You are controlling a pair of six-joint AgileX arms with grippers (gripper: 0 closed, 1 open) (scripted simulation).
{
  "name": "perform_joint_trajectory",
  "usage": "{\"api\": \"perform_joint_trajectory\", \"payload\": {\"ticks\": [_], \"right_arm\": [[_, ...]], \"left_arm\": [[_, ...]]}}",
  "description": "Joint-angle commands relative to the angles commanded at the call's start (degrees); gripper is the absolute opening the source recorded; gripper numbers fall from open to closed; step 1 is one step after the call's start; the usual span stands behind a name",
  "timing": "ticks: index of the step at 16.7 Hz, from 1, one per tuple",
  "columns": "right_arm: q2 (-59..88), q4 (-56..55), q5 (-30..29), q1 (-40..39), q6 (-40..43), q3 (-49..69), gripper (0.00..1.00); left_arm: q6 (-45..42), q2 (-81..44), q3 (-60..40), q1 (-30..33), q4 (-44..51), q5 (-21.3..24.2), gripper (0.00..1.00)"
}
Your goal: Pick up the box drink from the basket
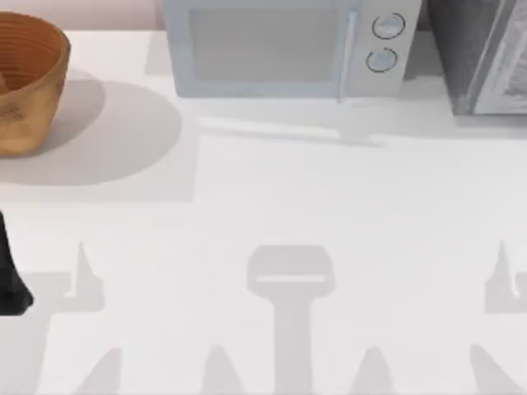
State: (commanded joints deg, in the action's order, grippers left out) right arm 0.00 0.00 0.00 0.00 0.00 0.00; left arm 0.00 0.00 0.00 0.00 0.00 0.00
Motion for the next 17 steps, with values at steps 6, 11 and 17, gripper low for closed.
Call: {"api": "perform_joint_trajectory", "payload": {"ticks": [6, 11, 17], "right_arm": [[0.00, 0.00, 0.00, 0.00, 0.00, 0.00, 1.00], [0.00, 0.00, 0.00, 0.00, 0.00, 0.00, 1.00], [0.00, 0.00, 0.00, 0.00, 0.00, 0.00, 1.00]], "left_arm": [[-0.57, -5.93, -1.78, -0.72, -3.18, 1.13, 1.00], [-0.73, -24.90, -9.19, -3.33, -14.85, 4.22, 1.00], [-0.42, -57.03, -22.54, -7.87, -35.20, 9.03, 1.00]]}}
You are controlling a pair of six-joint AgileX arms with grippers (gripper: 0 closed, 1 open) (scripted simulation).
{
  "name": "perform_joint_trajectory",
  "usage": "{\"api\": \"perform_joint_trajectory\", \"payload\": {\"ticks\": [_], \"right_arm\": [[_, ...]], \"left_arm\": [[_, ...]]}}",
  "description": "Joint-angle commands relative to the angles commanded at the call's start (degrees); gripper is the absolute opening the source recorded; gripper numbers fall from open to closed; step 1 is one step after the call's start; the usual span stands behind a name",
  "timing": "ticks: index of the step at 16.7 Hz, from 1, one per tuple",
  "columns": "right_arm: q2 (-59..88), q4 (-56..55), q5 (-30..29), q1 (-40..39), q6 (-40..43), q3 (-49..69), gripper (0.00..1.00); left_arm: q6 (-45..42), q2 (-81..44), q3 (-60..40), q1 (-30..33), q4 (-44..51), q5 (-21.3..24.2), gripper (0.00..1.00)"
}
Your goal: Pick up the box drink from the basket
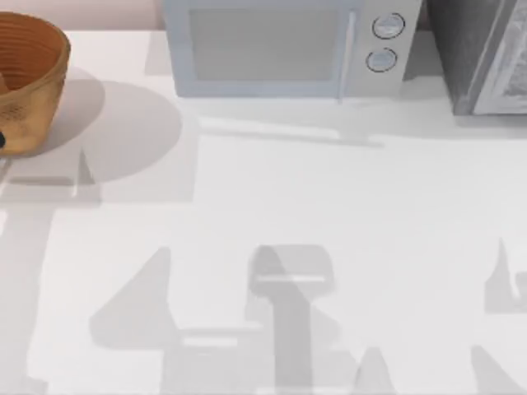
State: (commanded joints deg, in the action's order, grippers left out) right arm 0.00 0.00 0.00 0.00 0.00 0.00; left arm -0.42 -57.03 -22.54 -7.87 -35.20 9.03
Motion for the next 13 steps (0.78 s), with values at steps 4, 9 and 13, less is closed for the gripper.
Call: {"api": "perform_joint_trajectory", "payload": {"ticks": [4, 9, 13], "right_arm": [[0.00, 0.00, 0.00, 0.00, 0.00, 0.00, 1.00], [0.00, 0.00, 0.00, 0.00, 0.00, 0.00, 1.00], [0.00, 0.00, 0.00, 0.00, 0.00, 0.00, 1.00]], "left_arm": [[-0.01, -22.31, -8.95, -3.03, -13.68, 3.28, 1.00], [-0.21, -45.45, -17.69, -6.00, -27.18, 6.66, 1.00], [-0.34, -56.02, -21.52, -7.31, -33.17, 8.24, 1.00]]}}
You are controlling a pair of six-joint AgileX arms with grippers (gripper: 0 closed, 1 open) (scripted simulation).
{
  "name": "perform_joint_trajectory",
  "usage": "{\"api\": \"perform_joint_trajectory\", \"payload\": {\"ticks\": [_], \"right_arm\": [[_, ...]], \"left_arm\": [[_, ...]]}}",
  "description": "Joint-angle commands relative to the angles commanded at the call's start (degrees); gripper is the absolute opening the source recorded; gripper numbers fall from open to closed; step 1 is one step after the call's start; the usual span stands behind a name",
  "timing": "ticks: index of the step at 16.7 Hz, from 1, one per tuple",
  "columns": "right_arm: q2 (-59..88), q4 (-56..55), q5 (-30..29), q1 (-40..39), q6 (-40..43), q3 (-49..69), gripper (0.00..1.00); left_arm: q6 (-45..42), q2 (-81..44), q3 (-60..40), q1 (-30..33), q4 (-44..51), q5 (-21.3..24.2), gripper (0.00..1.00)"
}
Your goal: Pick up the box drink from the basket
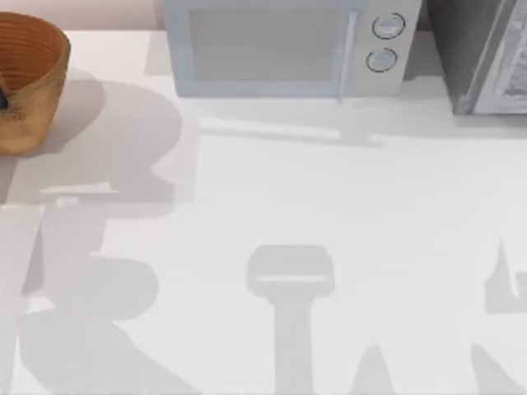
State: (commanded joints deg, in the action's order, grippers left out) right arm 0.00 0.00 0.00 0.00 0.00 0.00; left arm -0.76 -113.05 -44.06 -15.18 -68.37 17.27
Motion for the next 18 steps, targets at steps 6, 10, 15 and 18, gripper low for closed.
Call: {"api": "perform_joint_trajectory", "payload": {"ticks": [6, 10, 15, 18], "right_arm": [[0.00, 0.00, 0.00, 0.00, 0.00, 0.00, 1.00], [0.00, 0.00, 0.00, 0.00, 0.00, 0.00, 1.00], [0.00, 0.00, 0.00, 0.00, 0.00, 0.00, 1.00], [0.00, 0.00, 0.00, 0.00, 0.00, 0.00, 1.00]], "left_arm": [[-0.03, -1.74, -0.63, -0.22, -1.00, 0.28, 1.00], [-0.04, -1.98, -1.87, 0.21, -0.10, -0.13, 1.00], [0.03, -6.45, -9.38, 1.37, 3.01, -1.25, 1.00], [0.05, -8.44, -12.77, 1.90, 4.39, -1.74, 1.00]]}}
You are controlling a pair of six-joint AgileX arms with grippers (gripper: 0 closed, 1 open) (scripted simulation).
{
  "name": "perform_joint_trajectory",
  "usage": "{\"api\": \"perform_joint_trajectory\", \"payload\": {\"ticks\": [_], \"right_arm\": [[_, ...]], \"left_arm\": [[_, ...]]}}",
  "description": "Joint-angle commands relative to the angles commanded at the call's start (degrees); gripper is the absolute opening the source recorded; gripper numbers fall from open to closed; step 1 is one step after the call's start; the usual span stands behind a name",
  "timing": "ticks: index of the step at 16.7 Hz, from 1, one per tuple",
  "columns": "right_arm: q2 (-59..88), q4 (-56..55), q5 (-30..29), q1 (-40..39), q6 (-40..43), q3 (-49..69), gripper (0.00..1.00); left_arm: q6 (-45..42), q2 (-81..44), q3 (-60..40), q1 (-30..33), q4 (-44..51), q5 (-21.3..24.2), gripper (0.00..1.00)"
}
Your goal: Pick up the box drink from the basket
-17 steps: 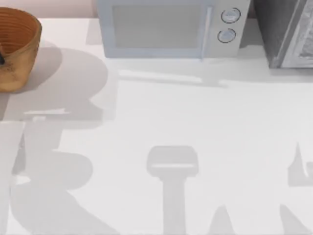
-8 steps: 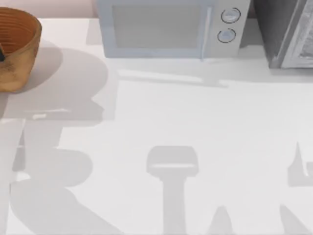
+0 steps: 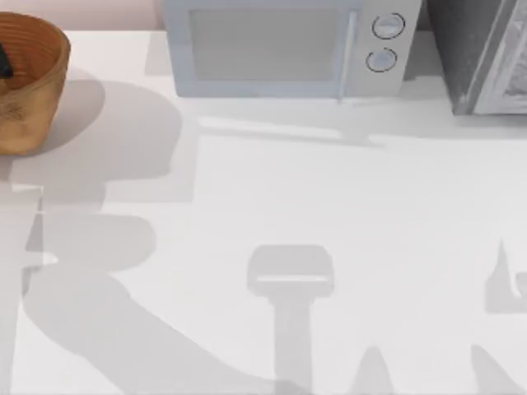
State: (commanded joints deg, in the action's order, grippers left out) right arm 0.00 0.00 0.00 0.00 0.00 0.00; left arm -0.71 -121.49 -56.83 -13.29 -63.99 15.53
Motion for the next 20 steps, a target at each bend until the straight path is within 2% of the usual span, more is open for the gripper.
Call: {"api": "perform_joint_trajectory", "payload": {"ticks": [4, 17, 20], "right_arm": [[0.00, 0.00, 0.00, 0.00, 0.00, 0.00, 1.00], [0.00, 0.00, 0.00, 0.00, 0.00, 0.00, 1.00], [0.00, 0.00, 0.00, 0.00, 0.00, 0.00, 1.00]], "left_arm": [[0.00, -0.25, -0.43, 0.07, 0.17, -0.06, 1.00], [0.00, -0.25, -0.43, 0.07, 0.17, -0.06, 0.02], [0.00, -0.25, -0.43, 0.07, 0.17, -0.06, 0.00]]}}
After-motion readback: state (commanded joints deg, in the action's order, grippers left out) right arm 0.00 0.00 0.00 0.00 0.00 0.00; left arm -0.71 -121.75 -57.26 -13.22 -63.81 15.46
